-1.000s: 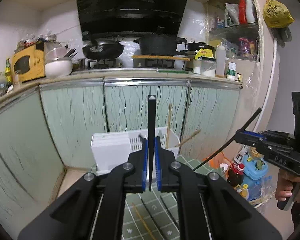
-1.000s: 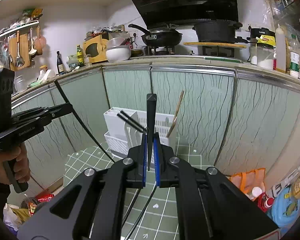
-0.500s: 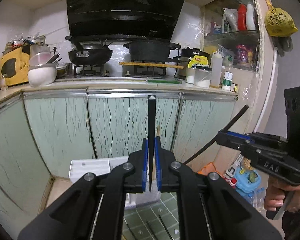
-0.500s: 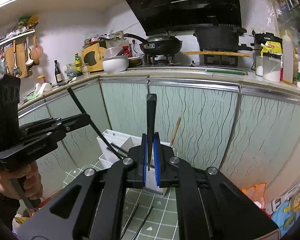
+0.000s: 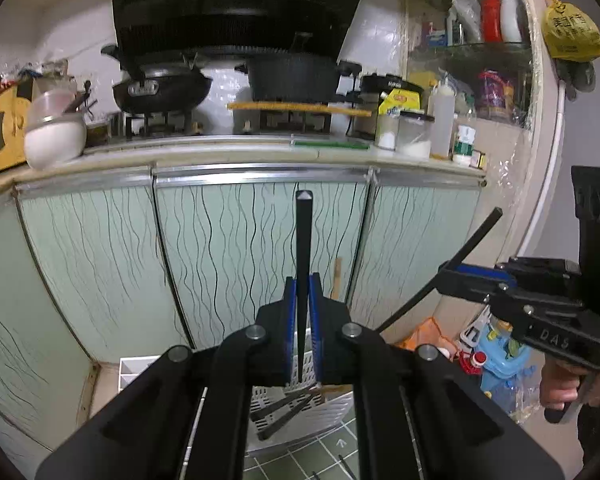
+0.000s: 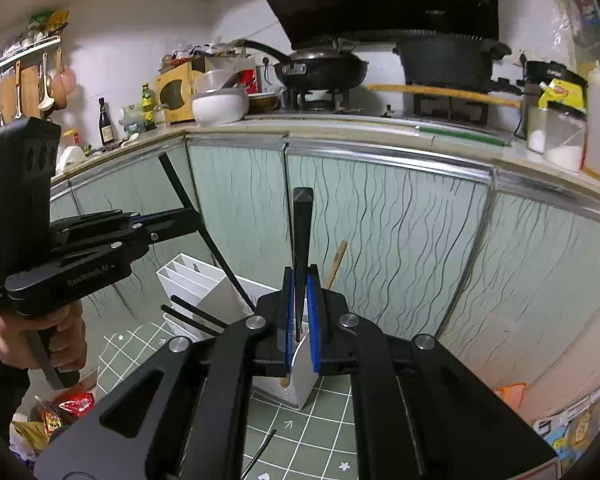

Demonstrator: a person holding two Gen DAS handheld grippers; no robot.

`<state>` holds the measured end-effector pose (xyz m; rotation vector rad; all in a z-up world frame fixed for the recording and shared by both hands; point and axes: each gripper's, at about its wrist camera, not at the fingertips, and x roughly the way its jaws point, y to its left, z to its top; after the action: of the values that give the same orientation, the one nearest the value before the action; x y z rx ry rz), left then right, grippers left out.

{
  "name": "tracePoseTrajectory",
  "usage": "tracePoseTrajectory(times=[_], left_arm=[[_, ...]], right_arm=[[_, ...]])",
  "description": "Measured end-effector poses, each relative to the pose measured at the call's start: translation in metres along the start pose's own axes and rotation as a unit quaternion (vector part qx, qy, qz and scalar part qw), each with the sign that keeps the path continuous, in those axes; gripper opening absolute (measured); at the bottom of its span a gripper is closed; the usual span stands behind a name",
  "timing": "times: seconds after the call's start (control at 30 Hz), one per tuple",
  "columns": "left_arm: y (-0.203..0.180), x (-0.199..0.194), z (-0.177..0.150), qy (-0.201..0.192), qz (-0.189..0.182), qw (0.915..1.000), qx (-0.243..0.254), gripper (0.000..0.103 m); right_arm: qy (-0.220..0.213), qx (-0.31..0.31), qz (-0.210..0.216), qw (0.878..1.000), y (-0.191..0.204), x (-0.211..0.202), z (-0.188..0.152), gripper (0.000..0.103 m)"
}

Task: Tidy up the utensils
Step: 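Open both tools to drop the black chopsticks into the holder, then move both open tools back over the remaining chopsticks on the cloth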

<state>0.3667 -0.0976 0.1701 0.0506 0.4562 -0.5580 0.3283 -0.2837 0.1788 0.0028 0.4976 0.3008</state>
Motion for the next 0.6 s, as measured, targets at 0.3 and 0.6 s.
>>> tracePoseTrajectory(times=[0.3, 0.6], left_arm=[[0.026, 0.012, -0.025, -0.006, 0.018, 0.9998, 0.001, 0.093], [0.037, -0.024, -0.044, -0.005, 0.026, 0.9996, -0.002, 0.099]], right_arm=[[0.026, -0.022, 0.026, 0.999, -0.009, 0.033, -0.011, 0.079], [0.016, -0.014, 0.001, 1.0, -0.015, 0.006, -0.03, 0.095]])
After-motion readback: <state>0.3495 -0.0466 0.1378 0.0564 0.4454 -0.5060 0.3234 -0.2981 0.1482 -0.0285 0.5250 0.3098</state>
